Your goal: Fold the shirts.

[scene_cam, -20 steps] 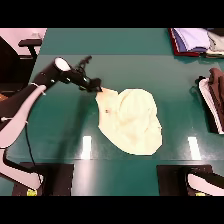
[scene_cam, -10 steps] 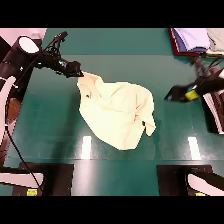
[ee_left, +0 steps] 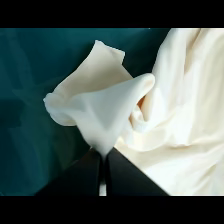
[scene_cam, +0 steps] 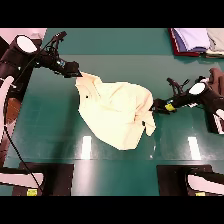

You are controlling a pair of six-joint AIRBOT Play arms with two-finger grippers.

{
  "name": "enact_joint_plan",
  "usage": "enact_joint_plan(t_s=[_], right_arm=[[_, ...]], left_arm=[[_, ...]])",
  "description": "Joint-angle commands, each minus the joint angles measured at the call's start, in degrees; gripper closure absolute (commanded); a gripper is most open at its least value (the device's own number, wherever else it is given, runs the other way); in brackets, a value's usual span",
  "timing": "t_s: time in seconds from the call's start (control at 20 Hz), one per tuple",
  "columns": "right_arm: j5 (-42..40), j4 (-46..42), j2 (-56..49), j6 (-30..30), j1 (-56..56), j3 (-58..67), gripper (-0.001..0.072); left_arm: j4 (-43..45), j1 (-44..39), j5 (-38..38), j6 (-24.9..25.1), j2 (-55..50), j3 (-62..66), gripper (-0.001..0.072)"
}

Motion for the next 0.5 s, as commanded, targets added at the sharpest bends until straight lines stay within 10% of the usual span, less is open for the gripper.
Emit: enact_joint_plan(t_s=[0.0,0.2,0.35,0.45], right_arm=[[-6.0,1.7,-1.1,-0.2,0.3,2.6,0.0269],[-4.9,4.3,-6.3,-0.3,0.3,7.5,0.0283],[-5.2,7.5,-9.8,-3.5,0.3,10.7,0.0646],[-5.3,6.7,-10.0,-3.5,0.2,12.7,0.0695]], left_arm=[[0.1,0.0,0.0,0.0,0.0,0.1,0.068],[0.0,0.0,0.0,0.0,0.0,0.1,0.068],[0.0,0.0,-0.4,0.0,0.0,0.1,0.068],[-0.1,0.0,-1.1,0.0,0.2,0.1,0.0681]])
